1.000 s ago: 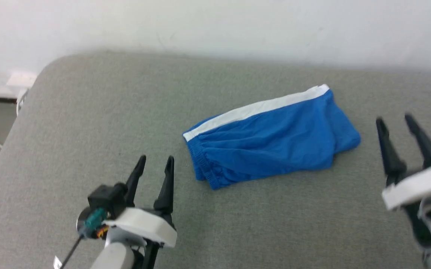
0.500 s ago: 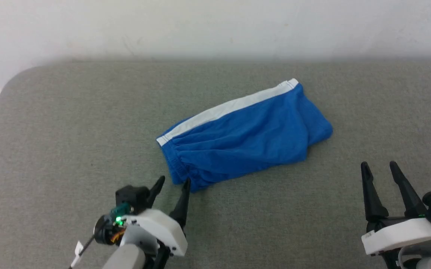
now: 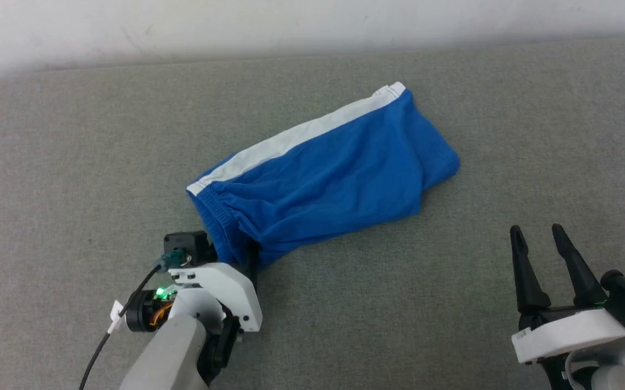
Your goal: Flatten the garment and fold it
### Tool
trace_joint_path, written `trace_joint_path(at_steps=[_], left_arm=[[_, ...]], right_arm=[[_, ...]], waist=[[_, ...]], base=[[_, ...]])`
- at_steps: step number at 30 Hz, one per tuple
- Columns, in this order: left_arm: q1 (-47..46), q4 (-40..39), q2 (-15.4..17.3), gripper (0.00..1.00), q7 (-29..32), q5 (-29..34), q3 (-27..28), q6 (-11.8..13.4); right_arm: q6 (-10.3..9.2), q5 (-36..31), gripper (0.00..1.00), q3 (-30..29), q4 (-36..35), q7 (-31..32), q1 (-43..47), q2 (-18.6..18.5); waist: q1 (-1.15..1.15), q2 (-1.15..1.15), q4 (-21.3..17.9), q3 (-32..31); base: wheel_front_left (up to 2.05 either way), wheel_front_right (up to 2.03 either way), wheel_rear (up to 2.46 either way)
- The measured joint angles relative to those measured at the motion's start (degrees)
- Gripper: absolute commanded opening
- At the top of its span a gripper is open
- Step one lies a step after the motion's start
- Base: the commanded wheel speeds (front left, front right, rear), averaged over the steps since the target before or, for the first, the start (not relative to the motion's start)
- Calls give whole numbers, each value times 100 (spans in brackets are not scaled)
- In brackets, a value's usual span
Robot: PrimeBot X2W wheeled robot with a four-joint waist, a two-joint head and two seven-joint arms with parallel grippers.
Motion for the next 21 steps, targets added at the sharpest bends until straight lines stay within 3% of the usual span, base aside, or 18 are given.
trace_joint_path(at_steps=[3,4,5,13,18,21], left_arm=[[-60,34,-1,100,162,-3,-24,32],[-65,37,-2,60,197,-4,-33,31],[-80,44,-4,0,232,-5,-45,23],[-41,-10,-64,0,103,-60,-169,-92],[93,-235,-90,0,5,-25,-332,-181],[92,-392,-91,0,7,41,-417,-194]], right_arm=[[0,0,100,0,21,-1,0,9],[0,0,100,8,24,-1,0,9],[0,-2,100,14,25,1,-1,3],[0,-13,100,199,-45,459,-274,-414],[0,244,100,524,132,1611,-865,-772],[0,516,100,592,495,2339,-1432,-792]], waist=[[-1,0,-22,24],[0,0,-14,18],[-1,0,0,7],[0,0,231,-126],[0,0,454,-161],[0,0,584,-126]], base=[[0,0,0],[0,0,0],[0,0,0],[0,0,0],[0,0,0],[0,0,0]])
